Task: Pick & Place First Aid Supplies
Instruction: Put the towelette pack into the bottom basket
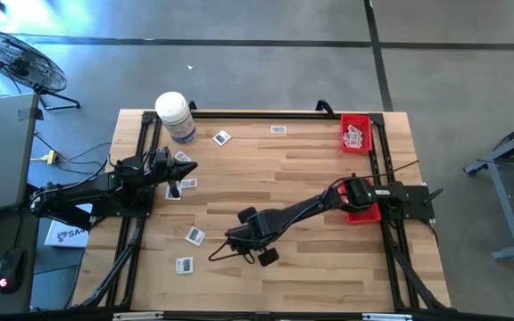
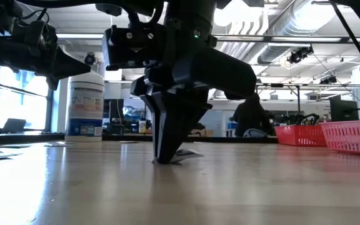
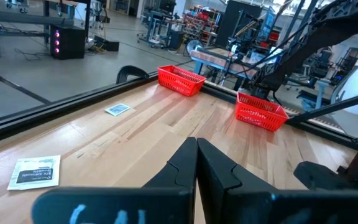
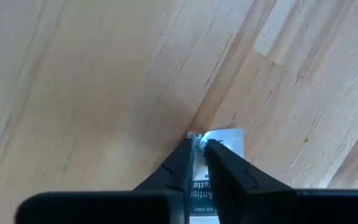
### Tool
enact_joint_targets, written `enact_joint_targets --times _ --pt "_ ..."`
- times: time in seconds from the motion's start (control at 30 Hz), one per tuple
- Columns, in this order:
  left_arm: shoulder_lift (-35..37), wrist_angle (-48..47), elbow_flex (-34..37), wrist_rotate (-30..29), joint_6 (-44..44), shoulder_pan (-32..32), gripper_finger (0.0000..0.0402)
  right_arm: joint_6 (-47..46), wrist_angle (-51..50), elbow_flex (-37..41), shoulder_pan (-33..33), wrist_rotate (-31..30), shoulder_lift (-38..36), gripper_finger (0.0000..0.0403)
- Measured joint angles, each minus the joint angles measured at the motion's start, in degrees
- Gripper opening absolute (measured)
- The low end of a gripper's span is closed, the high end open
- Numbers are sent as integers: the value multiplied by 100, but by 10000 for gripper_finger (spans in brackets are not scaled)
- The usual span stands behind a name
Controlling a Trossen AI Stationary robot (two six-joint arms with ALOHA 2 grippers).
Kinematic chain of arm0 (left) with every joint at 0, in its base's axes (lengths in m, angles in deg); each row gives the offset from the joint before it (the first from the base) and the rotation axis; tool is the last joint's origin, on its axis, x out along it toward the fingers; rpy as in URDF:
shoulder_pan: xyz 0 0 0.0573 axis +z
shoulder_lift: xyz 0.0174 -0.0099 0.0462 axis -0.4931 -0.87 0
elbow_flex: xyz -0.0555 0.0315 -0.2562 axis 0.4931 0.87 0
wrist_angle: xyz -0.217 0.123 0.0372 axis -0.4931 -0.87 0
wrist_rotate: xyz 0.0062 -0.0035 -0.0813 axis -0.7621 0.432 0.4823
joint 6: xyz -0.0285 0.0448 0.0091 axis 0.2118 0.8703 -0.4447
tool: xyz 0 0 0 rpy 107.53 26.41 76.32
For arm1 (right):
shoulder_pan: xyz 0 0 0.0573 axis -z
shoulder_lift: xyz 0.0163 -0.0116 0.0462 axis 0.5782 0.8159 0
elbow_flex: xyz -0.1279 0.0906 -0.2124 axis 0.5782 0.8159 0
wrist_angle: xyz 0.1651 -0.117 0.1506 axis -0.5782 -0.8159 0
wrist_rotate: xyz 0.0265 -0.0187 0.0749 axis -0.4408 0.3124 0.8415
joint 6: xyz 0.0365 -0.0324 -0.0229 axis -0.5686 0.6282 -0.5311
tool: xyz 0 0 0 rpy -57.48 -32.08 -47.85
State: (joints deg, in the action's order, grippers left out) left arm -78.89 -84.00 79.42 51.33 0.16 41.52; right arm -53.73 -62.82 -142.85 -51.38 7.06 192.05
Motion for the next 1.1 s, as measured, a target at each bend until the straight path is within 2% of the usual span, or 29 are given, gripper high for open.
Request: enact_joint_targets --times 0.13,0.33,0.43,0.57,0.67,0.77,0.97,1.1 --pt "0 0 0 2 0 -1 1 -62 1 2 2 -10 -34 9" --pt "1 0 1 2 1 -1 1 -424 -192 58 -30 -59 -337 6" --pt "0 0 1 2 1 1 1 -666 -408 78 -78 -127 -741 3" --pt "0 0 0 2 1 -1 1 -1145 -618 398 -207 -556 -1385 3" --pt "1 0 0 2 1 0 1 -1621 -631 1091 -302 -774 -1986 2" --pt "2 0 0 0 0 1 1 -2326 -438 1986 -376 -1056 -2896 3" --pt "0 0 2 1 1 0 1 -4191 -506 3942 -365 -1569 -4702 2" --pt "2 0 2 2 2 -1 1 -5459 -1004 5069 -207 -1839 -5857 6"
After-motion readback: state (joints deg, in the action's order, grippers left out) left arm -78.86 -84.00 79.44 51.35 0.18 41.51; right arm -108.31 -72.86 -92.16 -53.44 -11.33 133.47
